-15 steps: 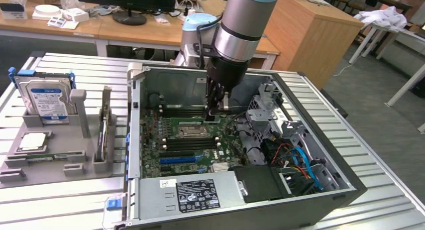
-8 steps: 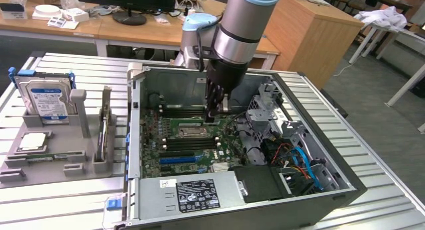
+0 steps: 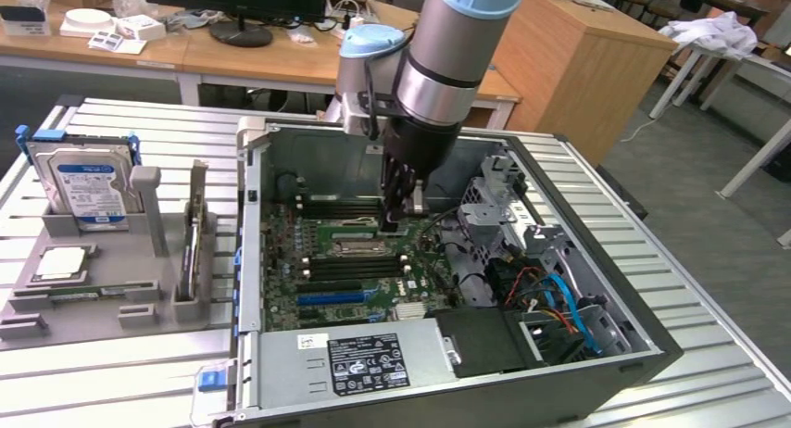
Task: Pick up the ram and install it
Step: 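Insert the ram into the slot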
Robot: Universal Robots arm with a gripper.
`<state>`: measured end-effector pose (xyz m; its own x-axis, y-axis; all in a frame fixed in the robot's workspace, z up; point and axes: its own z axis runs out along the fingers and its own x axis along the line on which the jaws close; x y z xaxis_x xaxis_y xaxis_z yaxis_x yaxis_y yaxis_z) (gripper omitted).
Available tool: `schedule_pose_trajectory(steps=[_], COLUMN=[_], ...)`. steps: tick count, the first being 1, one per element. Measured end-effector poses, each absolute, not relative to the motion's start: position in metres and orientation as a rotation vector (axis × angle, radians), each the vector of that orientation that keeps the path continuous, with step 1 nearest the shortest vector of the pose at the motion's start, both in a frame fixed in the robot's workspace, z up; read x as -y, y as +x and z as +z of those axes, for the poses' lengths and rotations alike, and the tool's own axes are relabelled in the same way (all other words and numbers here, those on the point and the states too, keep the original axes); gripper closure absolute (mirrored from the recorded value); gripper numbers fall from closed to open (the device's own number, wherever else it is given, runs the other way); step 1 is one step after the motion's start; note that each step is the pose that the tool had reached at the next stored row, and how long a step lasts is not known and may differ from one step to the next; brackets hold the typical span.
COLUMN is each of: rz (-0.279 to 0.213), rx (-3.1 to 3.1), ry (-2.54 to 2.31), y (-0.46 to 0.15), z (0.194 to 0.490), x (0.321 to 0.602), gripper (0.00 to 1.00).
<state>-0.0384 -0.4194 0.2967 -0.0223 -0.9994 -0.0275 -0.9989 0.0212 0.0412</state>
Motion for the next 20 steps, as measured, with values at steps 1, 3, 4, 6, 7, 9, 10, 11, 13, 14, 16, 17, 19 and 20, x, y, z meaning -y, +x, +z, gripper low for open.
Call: schedule_pose_trajectory(steps=[1,3,4,6,7,9,10,11,13,14,16,17,19,20], rz=[-0.076,-0.076,-0.076,-0.076,-0.076,-0.076,-0.076,-0.076,-0.076,-0.076,-0.076,-0.076,-0.076,-0.076], rx=[2.238,2.238,2.238,2.238,2.238,2.238,2.238,2.238,2.238,2.238,2.238,2.238,2.238,2.238], ry=[2.190,2.190,2.190,2.190,2.190,2.190,2.190,2.190,2.190,2.190,2.190,2.190,2.190,2.190], y=[-0.0384,-0.0384,-0.0384,-0.0384,-0.0384,-0.0383,-0.0384,-0.0384,-0.0384,-0.0383,-0.0384,-0.0384,-0.0377,-0.0370], z=[0.2959,0.2941,0.2934,0.2919,0.2911,0.2896,0.2889,0.2883,0.2879,0.2879,0.2878,0.2877,0.2876,0.2875], x=[0.4194,0.4194,0.4194,0.4194,0.4194,0.4194,0.4194,0.4194,0.4194,0.4194,0.4194,0.4194,0.4194,0.4194], gripper=[0.89,0.89,0.89,0.89,0.89,0.89,0.89,0.89,0.89,0.89,0.89,0.89,0.89,0.89])
